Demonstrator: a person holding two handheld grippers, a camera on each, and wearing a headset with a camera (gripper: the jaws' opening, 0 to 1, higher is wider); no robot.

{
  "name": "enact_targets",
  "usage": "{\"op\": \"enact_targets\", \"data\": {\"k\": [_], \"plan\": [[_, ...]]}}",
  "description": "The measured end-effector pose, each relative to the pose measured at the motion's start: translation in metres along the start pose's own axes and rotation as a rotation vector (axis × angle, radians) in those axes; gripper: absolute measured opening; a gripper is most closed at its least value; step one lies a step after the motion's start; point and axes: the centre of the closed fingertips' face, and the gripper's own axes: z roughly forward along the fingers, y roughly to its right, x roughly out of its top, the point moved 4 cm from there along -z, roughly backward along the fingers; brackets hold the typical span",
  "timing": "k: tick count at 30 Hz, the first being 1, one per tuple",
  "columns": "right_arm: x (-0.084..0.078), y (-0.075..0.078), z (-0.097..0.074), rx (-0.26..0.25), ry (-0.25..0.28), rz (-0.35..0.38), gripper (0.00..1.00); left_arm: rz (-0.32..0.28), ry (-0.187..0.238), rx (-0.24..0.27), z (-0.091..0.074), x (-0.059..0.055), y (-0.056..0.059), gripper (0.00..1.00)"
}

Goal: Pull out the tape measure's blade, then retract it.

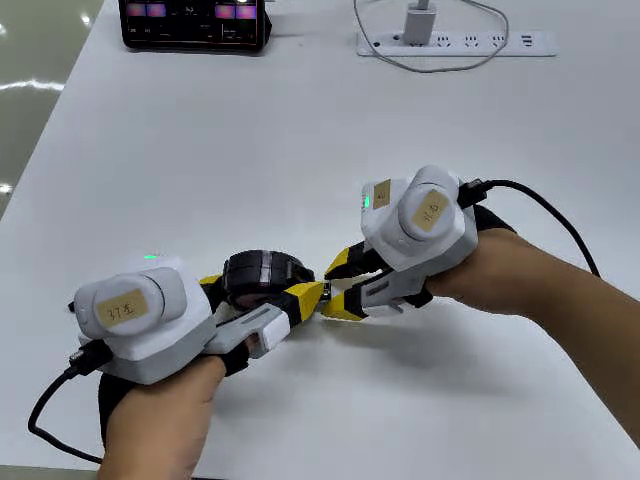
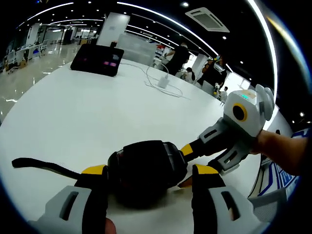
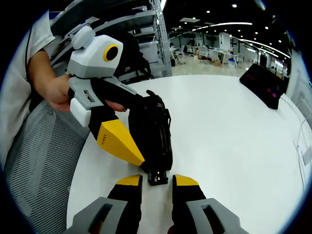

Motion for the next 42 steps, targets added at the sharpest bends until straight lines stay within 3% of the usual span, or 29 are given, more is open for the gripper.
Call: {"op": "enact_targets", "data": {"k": [9,17,26,30,42], "plan": [[-0.001,-0.001,-0.002,-0.007,0.010,0.010,0.21,0.018,0.001,-0.004,-0.001,0.001,0.000,0.67],[0.002,-0.002,-0.010,-0.074,0.086,0.047,0.26,0.073,0.011,-0.009,-0.004,0.008,0.000,0.69],[0.002,-0.005,-0.013,-0.095,0.098,0.053,0.28,0.095,0.005,-0.015,-0.006,0.009,-0.002,0.70],[0.004,-0.007,-0.019,-0.116,0.131,0.059,0.36,0.148,-0.007,-0.016,-0.009,0.008,-0.003,0.74],[-0.006,-0.012,-0.033,-0.169,0.160,0.107,0.51,0.311,-0.036,-0.036,-0.021,0.006,-0.005,0.84]]}}
